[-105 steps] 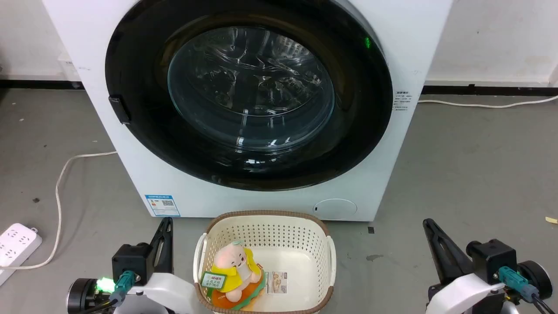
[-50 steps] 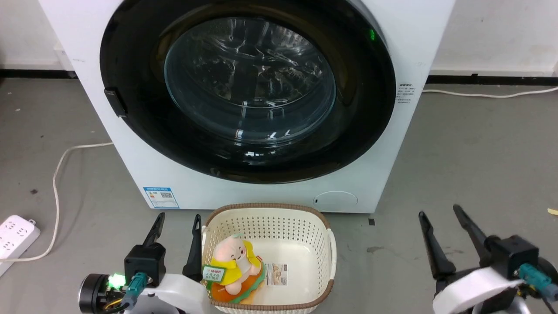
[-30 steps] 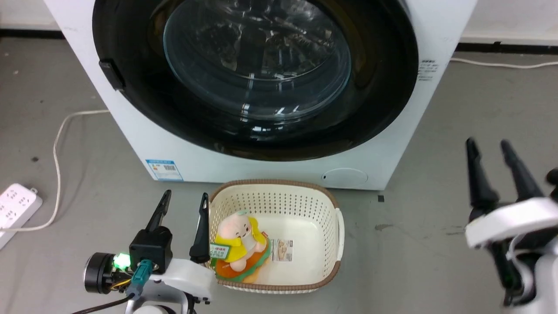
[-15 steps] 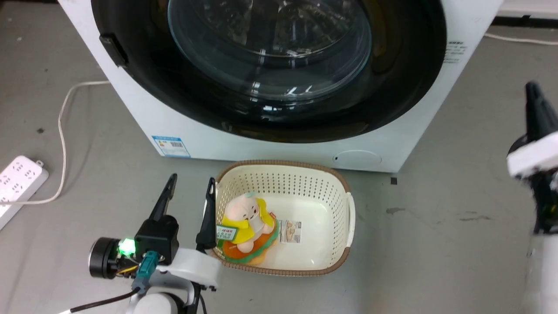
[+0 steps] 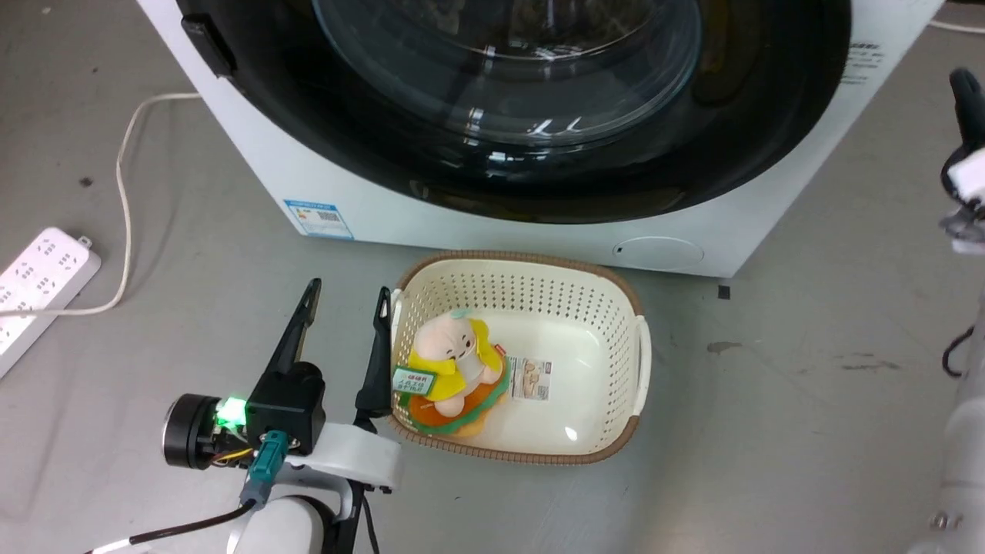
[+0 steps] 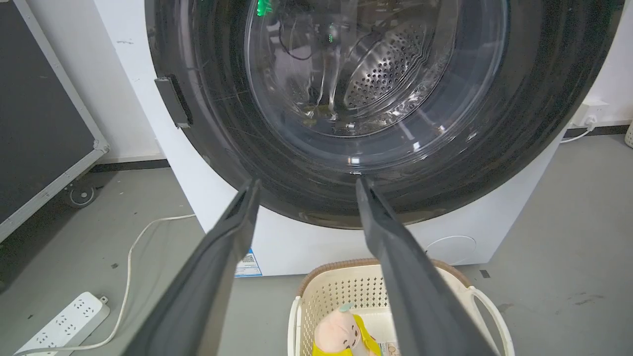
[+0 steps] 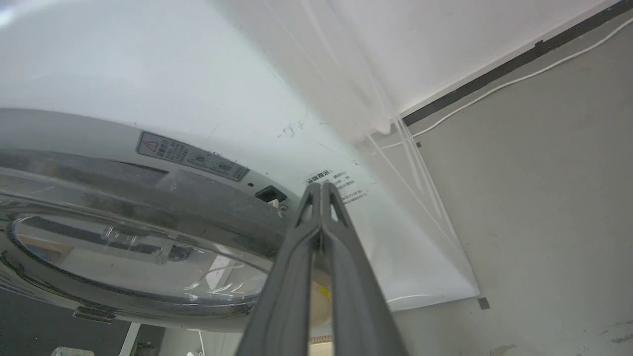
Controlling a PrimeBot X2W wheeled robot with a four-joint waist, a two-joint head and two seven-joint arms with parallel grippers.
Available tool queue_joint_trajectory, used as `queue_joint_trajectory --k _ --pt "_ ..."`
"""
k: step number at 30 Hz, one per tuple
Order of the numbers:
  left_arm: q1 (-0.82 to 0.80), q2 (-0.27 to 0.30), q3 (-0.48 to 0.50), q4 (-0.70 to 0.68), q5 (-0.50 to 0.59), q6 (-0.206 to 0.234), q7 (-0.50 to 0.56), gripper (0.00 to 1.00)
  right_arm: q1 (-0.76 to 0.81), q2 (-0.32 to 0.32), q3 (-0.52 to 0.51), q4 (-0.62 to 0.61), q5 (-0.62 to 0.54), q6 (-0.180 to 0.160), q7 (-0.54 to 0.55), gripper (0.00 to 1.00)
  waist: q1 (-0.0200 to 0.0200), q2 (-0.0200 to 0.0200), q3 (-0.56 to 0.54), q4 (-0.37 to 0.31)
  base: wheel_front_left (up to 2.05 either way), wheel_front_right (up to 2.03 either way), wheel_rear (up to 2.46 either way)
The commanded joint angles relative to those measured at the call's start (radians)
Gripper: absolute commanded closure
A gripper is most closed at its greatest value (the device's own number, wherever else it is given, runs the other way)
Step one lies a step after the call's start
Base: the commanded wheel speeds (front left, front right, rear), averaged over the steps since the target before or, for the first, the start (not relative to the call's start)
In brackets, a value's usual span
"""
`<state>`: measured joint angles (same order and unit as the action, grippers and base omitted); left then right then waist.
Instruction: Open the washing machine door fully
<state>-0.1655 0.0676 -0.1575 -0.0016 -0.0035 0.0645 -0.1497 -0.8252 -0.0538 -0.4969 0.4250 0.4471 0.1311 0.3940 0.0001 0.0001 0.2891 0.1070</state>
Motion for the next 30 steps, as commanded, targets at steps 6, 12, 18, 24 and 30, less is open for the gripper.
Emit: queue_joint_trajectory --k 6,12,18,24,30 --pt "-0.030 0.003 -0.021 -0.003 -0.008 0.014 -0.021 0.00 -0.145 0.002 -0.090 0.091 0.004 0.000 0.114 1.00 -0.0001 -0.0001 0.032 0.022 0.00 0.00 0.00" --pt "-0.045 0.002 -0.035 0.000 -0.012 0.022 -0.033 0.00 -0.230 0.002 -0.155 0.154 -0.023 0.000 0.224 1.00 -0.0001 -0.0001 0.053 0.036 0.00 0.00 0.00" --pt "-0.057 0.004 -0.047 0.008 -0.013 0.028 -0.046 0.00 -0.307 0.002 -0.237 0.212 -0.022 0.000 0.317 1.00 -0.0001 -0.0001 0.065 0.050 0.00 0.00 0.00" --pt "-0.069 0.005 -0.062 0.011 -0.013 0.034 -0.058 0.00 -0.379 0.003 -0.301 0.272 -0.001 0.000 0.409 1.00 -0.0001 -0.0001 0.078 0.063 0.00 0.00 0.00" --pt "-0.077 0.005 -0.078 0.017 -0.015 0.040 -0.071 0.00 -0.406 0.003 -0.336 0.315 0.007 0.000 0.487 1.00 -0.0001 -0.0001 0.076 0.077 0.00 0.00 0.00"
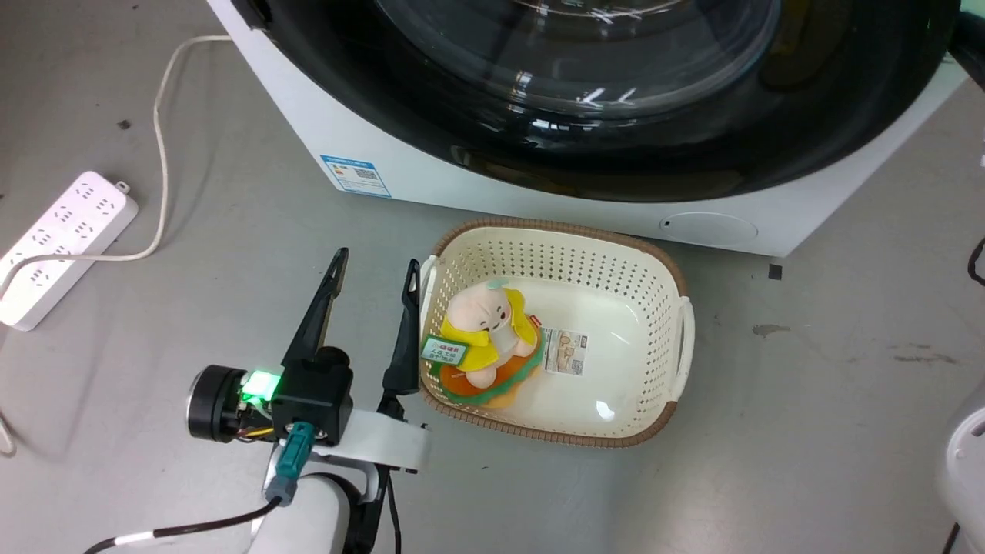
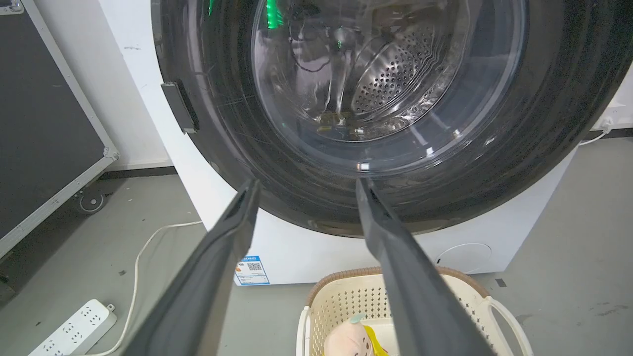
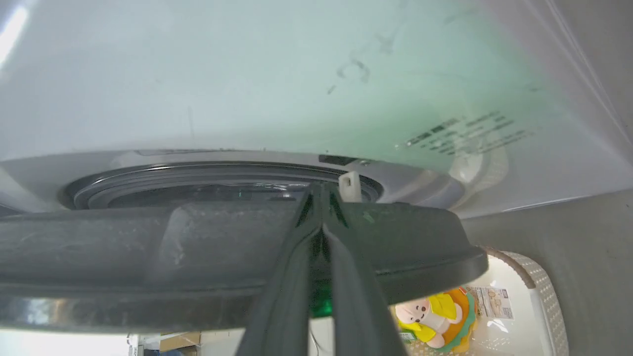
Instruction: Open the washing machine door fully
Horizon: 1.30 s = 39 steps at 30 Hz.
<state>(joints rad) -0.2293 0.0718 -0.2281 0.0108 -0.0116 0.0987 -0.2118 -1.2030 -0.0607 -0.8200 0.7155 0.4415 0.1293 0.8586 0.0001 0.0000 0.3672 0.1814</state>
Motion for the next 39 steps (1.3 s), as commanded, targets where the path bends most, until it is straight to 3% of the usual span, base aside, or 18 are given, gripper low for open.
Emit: queue_joint_trajectory --k 1,10,20,34,39 --pt "-0.013 0.001 -0.010 0.006 -0.007 0.008 -0.011 0.00 -0.025 0.010 -0.017 0.029 0.012 0.001 0.033 1.00 -0.0001 0.0000 -0.005 0.005 0.00 0.00 0.00" --pt "-0.008 0.005 -0.031 0.018 -0.010 0.016 -0.029 0.00 0.050 0.010 -0.014 0.055 0.037 0.001 0.138 1.00 -0.0001 0.0000 -0.058 0.018 0.00 0.00 0.00" --pt "0.044 0.020 -0.059 0.060 -0.015 0.021 -0.050 0.00 0.184 0.010 0.030 0.120 0.169 0.001 0.246 1.00 -0.0001 0.0000 -0.186 0.013 0.00 0.00 0.00" --pt "0.150 0.044 -0.063 0.075 -0.022 0.010 -0.050 0.00 0.415 0.010 0.243 0.128 0.409 0.001 0.263 1.00 -0.0001 0.0000 -0.310 -0.002 0.00 0.00 0.00" --pt "0.178 0.052 -0.069 0.077 -0.022 0.004 -0.050 0.00 0.487 0.010 0.374 0.126 0.543 0.001 0.265 1.00 -0.0001 0.0000 -0.328 0.000 0.00 0.00 0.00"
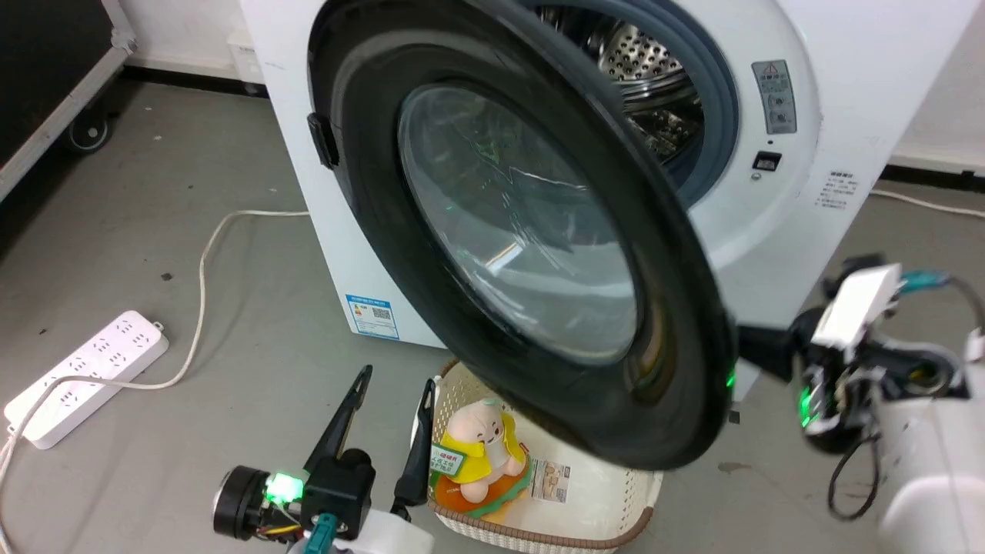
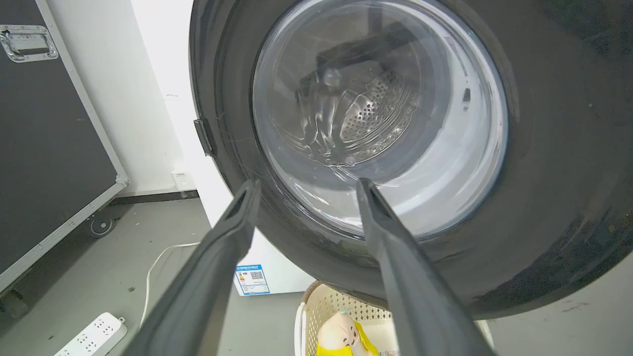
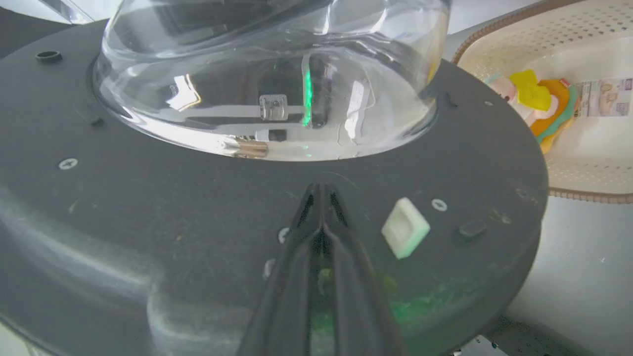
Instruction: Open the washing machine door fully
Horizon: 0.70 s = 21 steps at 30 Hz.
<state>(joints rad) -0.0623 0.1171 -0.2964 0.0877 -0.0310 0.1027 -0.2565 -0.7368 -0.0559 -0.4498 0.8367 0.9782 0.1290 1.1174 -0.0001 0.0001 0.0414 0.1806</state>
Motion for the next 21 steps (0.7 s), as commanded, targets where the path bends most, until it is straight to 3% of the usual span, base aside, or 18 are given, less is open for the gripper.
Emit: queue_joint_trajectory --k 1,17,21 --pt "0.020 0.007 -0.004 0.002 -0.003 -0.001 -0.005 0.00 0.056 0.006 0.064 -0.004 0.061 0.002 0.006 1.00 0.0001 -0.0001 -0.010 0.004 0.00 0.00 0.00" --pt "0.081 0.016 -0.010 0.014 -0.009 -0.009 -0.005 0.00 0.295 0.006 0.516 -0.147 0.482 0.002 -0.073 1.00 0.0001 -0.0001 -0.040 0.018 0.00 0.00 0.00" --pt "0.087 0.016 -0.007 0.016 -0.011 -0.006 -0.005 0.00 0.340 0.006 0.608 -0.211 0.530 0.002 -0.119 1.00 0.0001 -0.0001 -0.044 0.016 0.00 0.00 0.00"
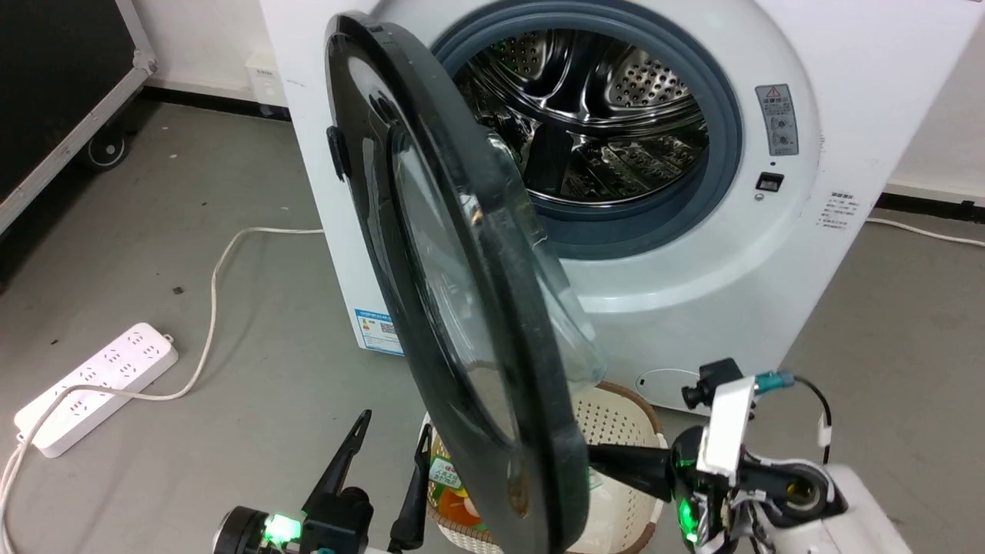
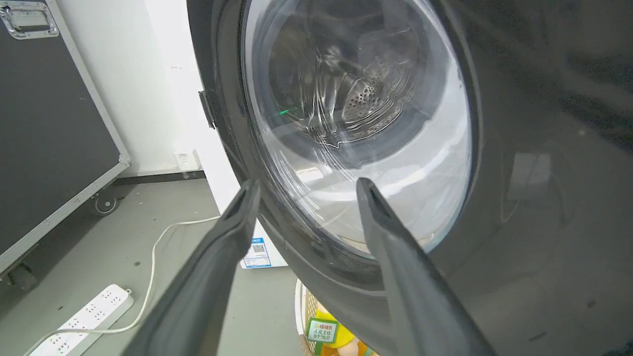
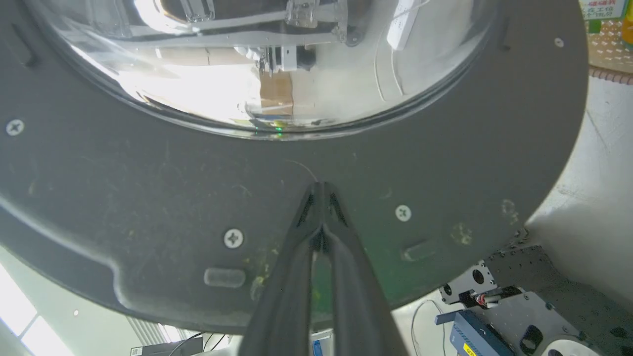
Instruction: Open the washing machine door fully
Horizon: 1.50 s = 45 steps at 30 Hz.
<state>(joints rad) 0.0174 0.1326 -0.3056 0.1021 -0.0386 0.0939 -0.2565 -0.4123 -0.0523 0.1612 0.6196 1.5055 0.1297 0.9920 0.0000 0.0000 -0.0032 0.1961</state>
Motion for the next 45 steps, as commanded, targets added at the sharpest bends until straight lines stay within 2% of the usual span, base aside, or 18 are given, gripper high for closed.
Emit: queue_joint_trajectory --k 1,5,6,7,12,18,21,24,28,33,40,44,45 --pt "0.008 -0.001 0.004 0.001 -0.004 0.004 -0.005 0.00 0.021 0.002 0.001 -0.004 0.001 0.001 -0.006 1.00 0.0000 0.0000 -0.001 -0.001 0.00 0.00 0.00" --pt "0.006 -0.001 0.013 -0.002 -0.007 0.007 -0.005 0.00 0.025 -0.006 -0.028 -0.038 -0.022 0.001 -0.071 1.00 0.0000 0.0000 -0.007 -0.007 0.00 0.00 0.00" --pt "0.006 -0.001 0.015 -0.004 -0.007 0.008 -0.005 0.00 0.024 -0.012 -0.041 -0.053 -0.036 0.001 -0.098 0.06 0.0000 0.0000 -0.009 -0.010 0.00 0.00 0.00" --pt "0.006 -0.001 0.018 -0.007 -0.007 0.009 -0.005 0.00 0.023 -0.021 -0.055 -0.072 -0.054 0.001 -0.128 0.00 0.0000 0.0000 -0.011 -0.012 0.00 0.00 0.00" --pt "0.004 -0.002 0.030 -0.025 -0.013 0.012 -0.005 0.00 0.046 -0.085 -0.107 -0.260 -0.219 0.001 -0.331 0.00 0.0000 0.0000 -0.015 -0.025 0.00 0.00 0.00" --pt "0.002 -0.006 0.048 -0.045 -0.020 0.014 -0.005 0.00 0.142 -0.187 -0.112 -0.531 -0.526 0.001 -0.657 0.00 0.0000 0.0000 -0.016 -0.041 0.00 0.00 0.00" --pt "0.004 -0.008 0.056 -0.052 -0.023 0.012 -0.005 0.00 0.208 -0.240 -0.101 -0.605 -0.689 0.001 -0.817 0.00 0.0000 0.0000 -0.017 -0.048 0.00 0.00 0.00" --pt "0.007 -0.009 0.062 -0.057 -0.022 0.010 -0.005 0.00 0.275 -0.259 -0.115 -0.639 -0.829 0.001 -0.953 0.00 0.0000 0.0000 -0.019 -0.055 0.00 0.00 0.00" --pt "0.017 -0.009 0.070 -0.065 -0.022 0.007 -0.005 0.00 0.366 -0.226 -0.156 -0.675 -0.987 0.001 -1.084 0.00 0.0000 0.0000 -0.021 -0.065 0.00 0.00 0.00" --pt "0.024 -0.007 0.076 -0.059 -0.024 -0.004 -0.005 0.00 0.459 -0.155 -0.181 -0.685 -1.137 0.001 -1.182 0.00 0.0000 0.0000 -0.019 -0.073 0.00 0.00 0.00" --pt "0.027 -0.007 0.078 -0.045 -0.029 -0.024 -0.005 0.00 0.527 -0.066 -0.208 -0.663 -1.229 0.001 -1.232 0.00 0.0000 0.0000 -0.022 -0.077 0.00 0.00 0.00" --pt "0.027 -0.013 0.078 -0.043 -0.038 -0.038 -0.005 0.00 0.541 -0.039 -0.216 -0.647 -1.259 0.001 -1.244 0.00 0.0000 0.0000 -0.023 -0.076 0.00 0.00 0.00" --pt "0.026 -0.016 0.076 -0.044 -0.045 -0.047 -0.005 0.53 0.541 -0.034 -0.216 -0.643 -1.259 0.001 -1.245 0.00 0.0000 0.0000 -0.024 -0.075 0.00 0.00 0.00"
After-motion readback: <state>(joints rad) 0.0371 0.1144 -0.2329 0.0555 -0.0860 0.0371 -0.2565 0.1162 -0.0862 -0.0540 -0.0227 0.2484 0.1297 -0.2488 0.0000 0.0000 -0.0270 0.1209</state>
